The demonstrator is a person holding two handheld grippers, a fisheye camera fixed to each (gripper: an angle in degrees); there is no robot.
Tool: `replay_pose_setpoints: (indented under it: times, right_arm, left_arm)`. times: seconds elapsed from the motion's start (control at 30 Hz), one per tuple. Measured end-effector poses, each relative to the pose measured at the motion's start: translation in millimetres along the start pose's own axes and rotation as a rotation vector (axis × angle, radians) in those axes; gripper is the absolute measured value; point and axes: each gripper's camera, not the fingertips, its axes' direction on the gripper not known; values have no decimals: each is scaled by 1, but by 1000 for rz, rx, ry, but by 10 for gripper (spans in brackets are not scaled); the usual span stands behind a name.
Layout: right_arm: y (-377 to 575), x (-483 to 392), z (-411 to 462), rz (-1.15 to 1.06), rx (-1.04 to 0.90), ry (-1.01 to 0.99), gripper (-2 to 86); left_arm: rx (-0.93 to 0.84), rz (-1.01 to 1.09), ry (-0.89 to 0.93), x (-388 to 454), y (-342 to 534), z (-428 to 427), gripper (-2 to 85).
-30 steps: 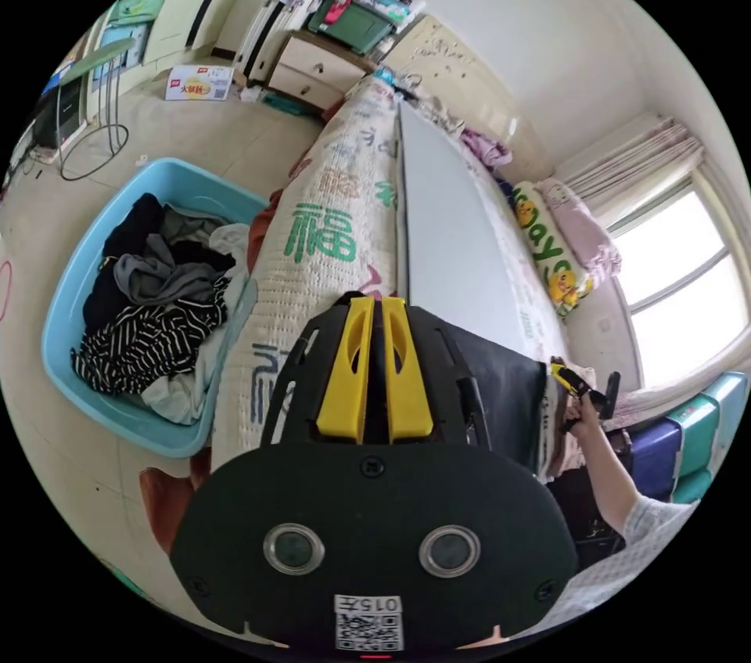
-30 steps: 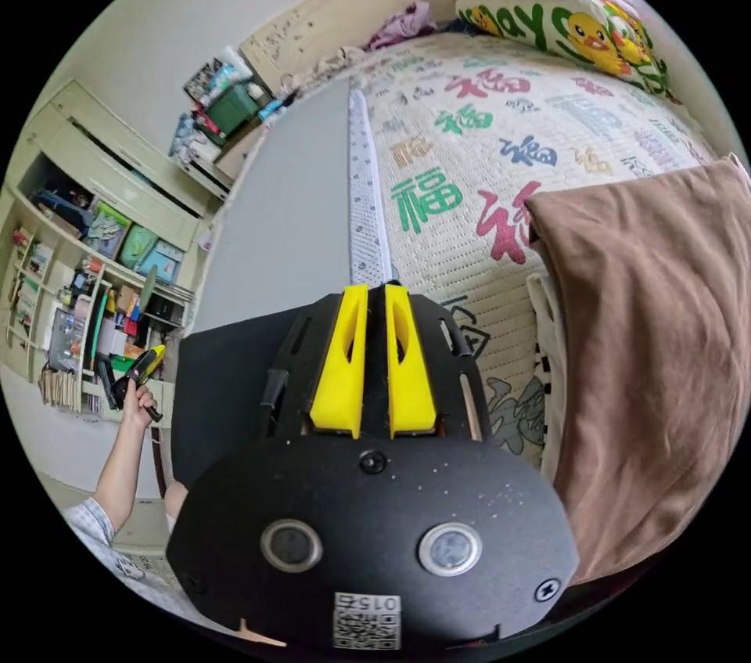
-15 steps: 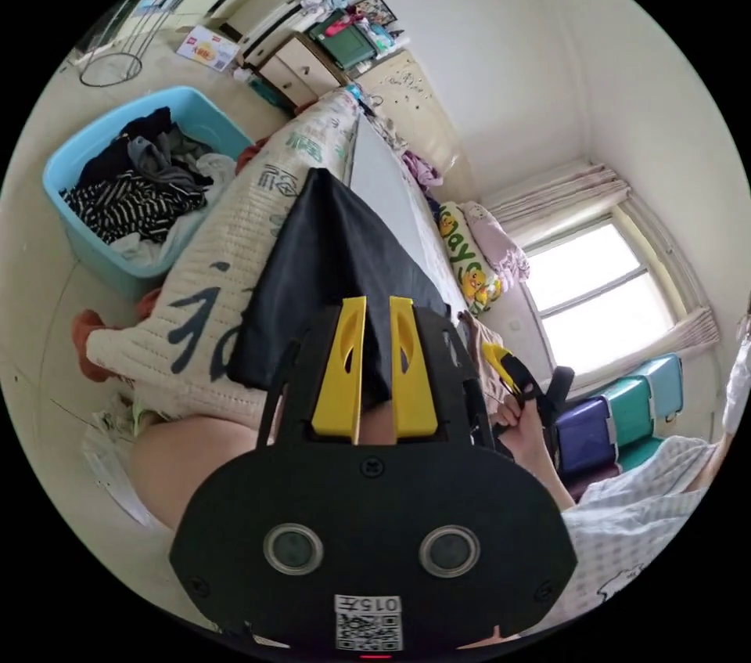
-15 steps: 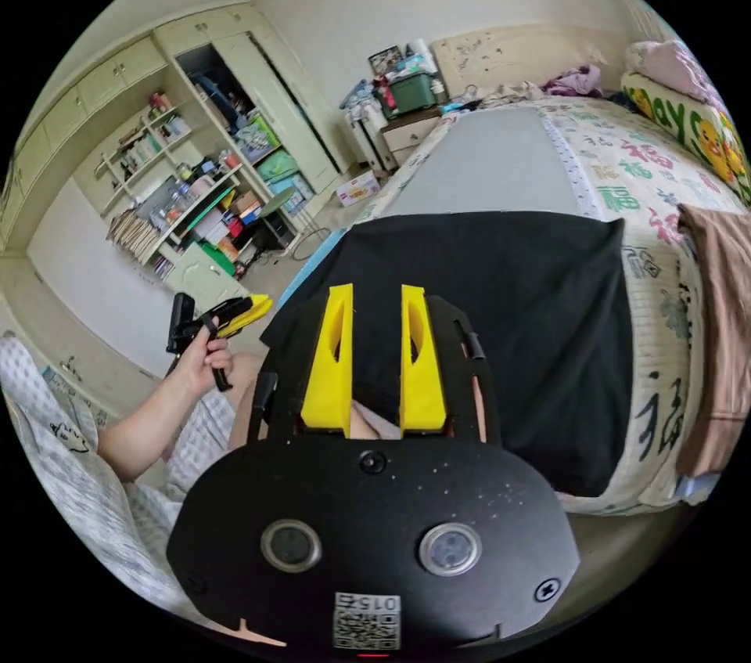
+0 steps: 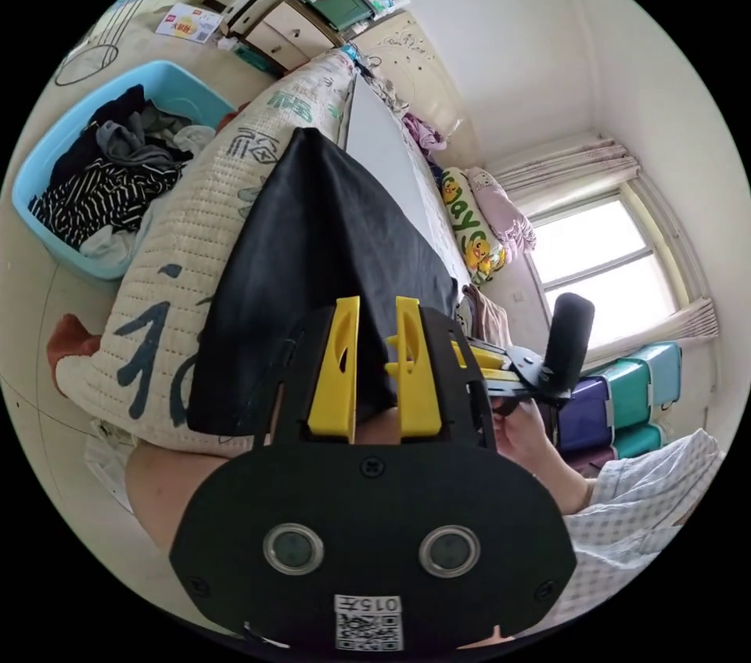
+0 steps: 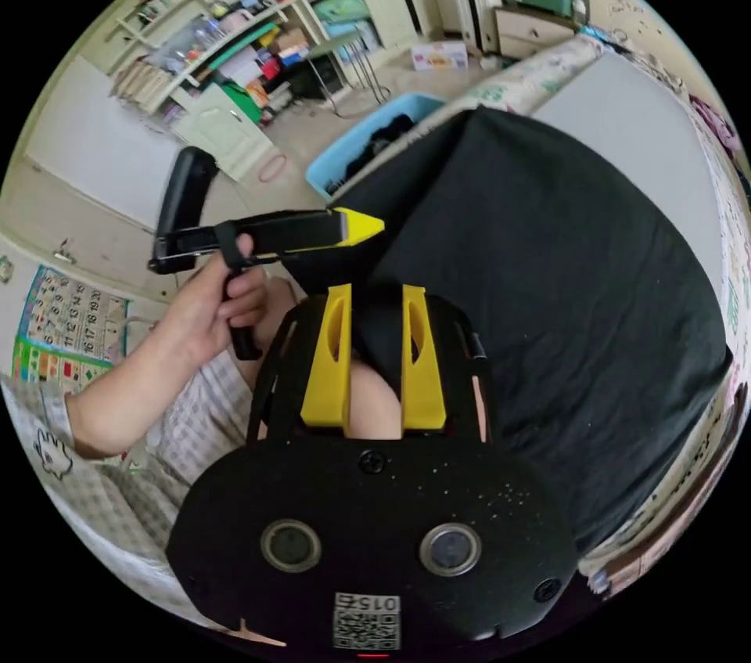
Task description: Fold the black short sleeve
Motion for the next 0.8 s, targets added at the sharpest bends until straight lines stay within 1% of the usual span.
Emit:
replay_pose_setpoints:
  times: [0.03, 0.07, 0.1, 0.17, 0.2, 0.27, 0.33, 0.37, 0.5, 0.57, 0.63, 0.8]
  right_arm:
    - [-1, 1, 14, 29, -55, 50, 88]
    - [2, -4, 18, 19, -48, 69, 83]
    - [3, -6, 20, 17, -49, 80, 80]
    - [9, -11, 34, 51, -60, 119, 74]
    - [11, -12, 39, 53, -66, 132, 73]
    - [17, -16, 50, 56, -72, 170, 71]
    - [21, -17, 59, 57, -79, 192, 71]
    - [23, -18, 65, 63, -81, 208, 72]
    - [26, -24, 83, 98, -109, 266, 71]
    - [24, -27, 94, 133, -144, 293, 65]
    - [24, -28, 102, 141, -158, 313, 60]
    - [30, -31, 121, 142, -159, 382, 58]
  left_arm:
    - [8, -2, -40, 7, 3, 0, 46]
    - [32, 9, -90, 17, 7, -3, 15]
    - [59, 13, -130, 23, 10, -6, 10]
    - [172, -15, -357, 49, 26, -17, -4]
    - [191, -22, -399, 55, 30, -18, -5]
    - [200, -66, -521, 77, 38, -15, -8]
    - [179, -104, -583, 90, 41, -8, -8]
    - [177, -160, -621, 95, 44, -2, -8]
    - [116, -190, -693, 118, 47, 27, -6]
    - [83, -166, -766, 135, 42, 40, -5]
    - [60, -167, -787, 141, 37, 45, -4]
    - [54, -191, -764, 150, 33, 45, -5]
